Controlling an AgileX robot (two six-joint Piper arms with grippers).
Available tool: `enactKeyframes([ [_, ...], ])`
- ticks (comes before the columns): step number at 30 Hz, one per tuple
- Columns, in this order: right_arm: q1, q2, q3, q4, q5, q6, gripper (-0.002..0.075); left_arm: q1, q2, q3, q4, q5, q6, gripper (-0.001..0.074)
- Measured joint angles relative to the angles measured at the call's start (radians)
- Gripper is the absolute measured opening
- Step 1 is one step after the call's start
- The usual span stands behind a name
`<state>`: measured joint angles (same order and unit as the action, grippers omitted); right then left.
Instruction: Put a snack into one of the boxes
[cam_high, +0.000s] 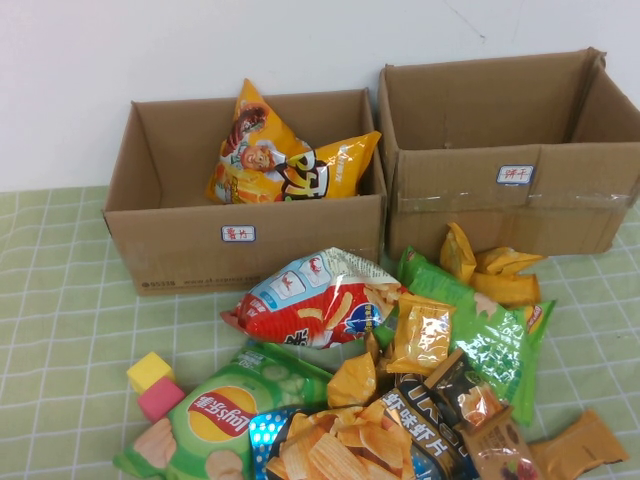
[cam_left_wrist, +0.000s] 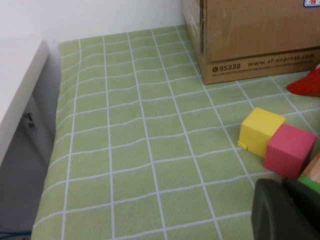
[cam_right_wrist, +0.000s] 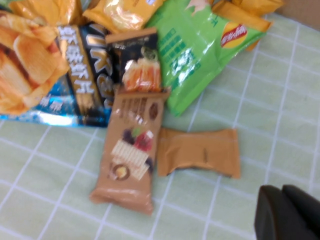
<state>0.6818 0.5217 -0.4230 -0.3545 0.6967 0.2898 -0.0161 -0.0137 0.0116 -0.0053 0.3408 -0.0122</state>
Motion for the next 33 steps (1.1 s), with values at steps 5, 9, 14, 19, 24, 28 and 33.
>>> enactKeyframes([
  [5, -0.034, -0.06, 0.054, 0.084, -0.015, -0.044, -0.0002, 0.0, 0.0, 0.0, -0.002, 0.0, 0.0, -0.0001],
  [9, -0.192, -0.235, 0.183, 0.148, -0.248, -0.139, -0.0002, 0.0, 0.0, 0.0, -0.002, 0.0, 0.0, -0.0001],
  [14, -0.379, -0.383, 0.354, 0.212, -0.418, -0.168, -0.0002, 0.0, 0.0, 0.0, -0.002, 0.0, 0.0, -0.0001],
  [19, -0.506, -0.496, 0.449, 0.241, -0.393, -0.177, -0.0002, 0.0, 0.0, 0.0, -0.002, 0.0, 0.0, -0.0001],
  [24, -0.621, -0.531, 0.447, 0.246, -0.357, -0.185, -0.0002, 0.0, 0.0, 0.0, -0.002, 0.0, 0.0, -0.0001],
  [28, -0.658, -0.531, 0.445, 0.246, -0.354, -0.185, -0.0002, 0.0, 0.0, 0.0, -0.002, 0.0, 0.0, -0.0001],
  [33, -0.66, -0.531, 0.445, 0.246, -0.352, -0.185, -0.0002, 0.0, 0.0, 0.0, -0.002, 0.0, 0.0, -0.0001],
])
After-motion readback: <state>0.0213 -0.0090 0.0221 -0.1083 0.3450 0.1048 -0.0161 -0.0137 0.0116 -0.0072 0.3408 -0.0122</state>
